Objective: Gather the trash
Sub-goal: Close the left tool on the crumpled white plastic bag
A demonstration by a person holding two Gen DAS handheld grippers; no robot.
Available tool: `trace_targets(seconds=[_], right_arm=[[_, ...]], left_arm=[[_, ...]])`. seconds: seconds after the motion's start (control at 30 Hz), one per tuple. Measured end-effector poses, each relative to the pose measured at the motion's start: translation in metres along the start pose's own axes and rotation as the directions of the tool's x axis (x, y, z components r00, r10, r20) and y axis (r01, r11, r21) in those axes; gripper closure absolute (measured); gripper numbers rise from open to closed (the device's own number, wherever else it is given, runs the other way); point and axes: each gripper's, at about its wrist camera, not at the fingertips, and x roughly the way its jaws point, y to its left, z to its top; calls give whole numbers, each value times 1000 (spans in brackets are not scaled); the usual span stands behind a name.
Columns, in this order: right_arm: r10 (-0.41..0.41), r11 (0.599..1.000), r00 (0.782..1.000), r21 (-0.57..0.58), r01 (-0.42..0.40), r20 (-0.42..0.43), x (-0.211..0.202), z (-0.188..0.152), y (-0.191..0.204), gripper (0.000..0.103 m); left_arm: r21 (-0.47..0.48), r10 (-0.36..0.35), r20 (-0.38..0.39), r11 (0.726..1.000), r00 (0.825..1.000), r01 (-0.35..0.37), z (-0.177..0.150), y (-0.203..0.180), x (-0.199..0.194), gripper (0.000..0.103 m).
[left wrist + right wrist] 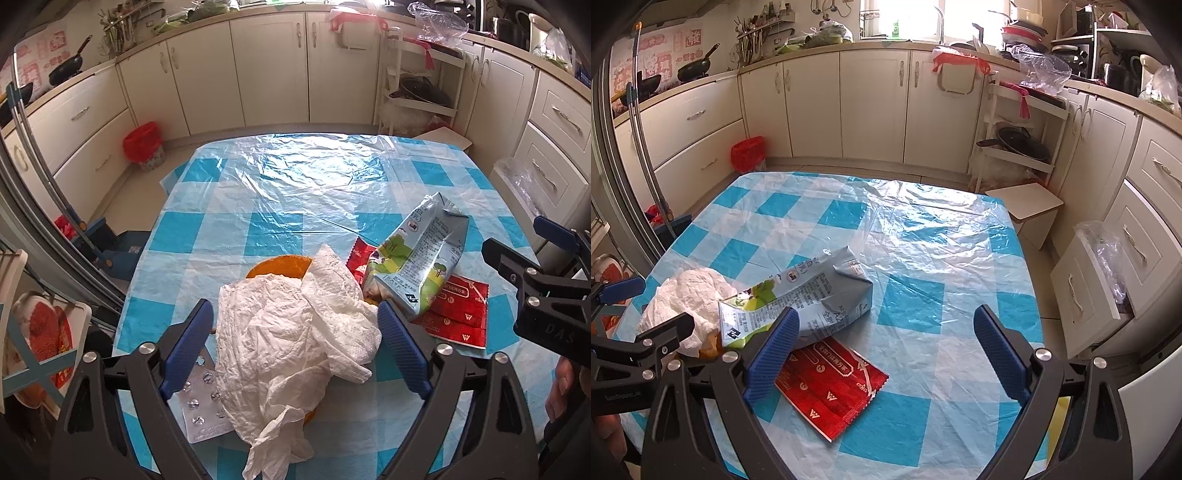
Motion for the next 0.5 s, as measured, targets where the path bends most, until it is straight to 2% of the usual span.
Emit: trace_targets(seconds=[0.03,0.1,0.13,0.2,0.27,0.37,0.5], right_arm=[[1,1000,1000,-4,-1,-5,1,0,1,11],[0,1000,1000,-10,0,-13,4,-1,3,11],[0,1000,1000,-13,0,-18,5,-1,3,11],[-1,1000,1000,-19,1,-26,7,-2,5,11],[-2,1000,999,-25,2,-34,9,-3,6,11],[-7,999,999,-35,5,-48,11,-4,8,11],[-18,999,997,-46,14,-70,13,-6,10,11]], left_arm=[[3,-10,-15,1000,1000,10,-1,0,3,31],[1,-29,-38,1000,999,29,-2,1,7,49],[-1,-38,-46,999,998,38,-2,2,9,53],[-6,-54,-51,999,997,54,-3,3,9,69],[-9,-64,-48,998,997,63,-3,4,7,79],[-26,-78,-28,997,997,78,-1,7,1,87],[-67,-92,16,993,996,93,2,17,-10,89]])
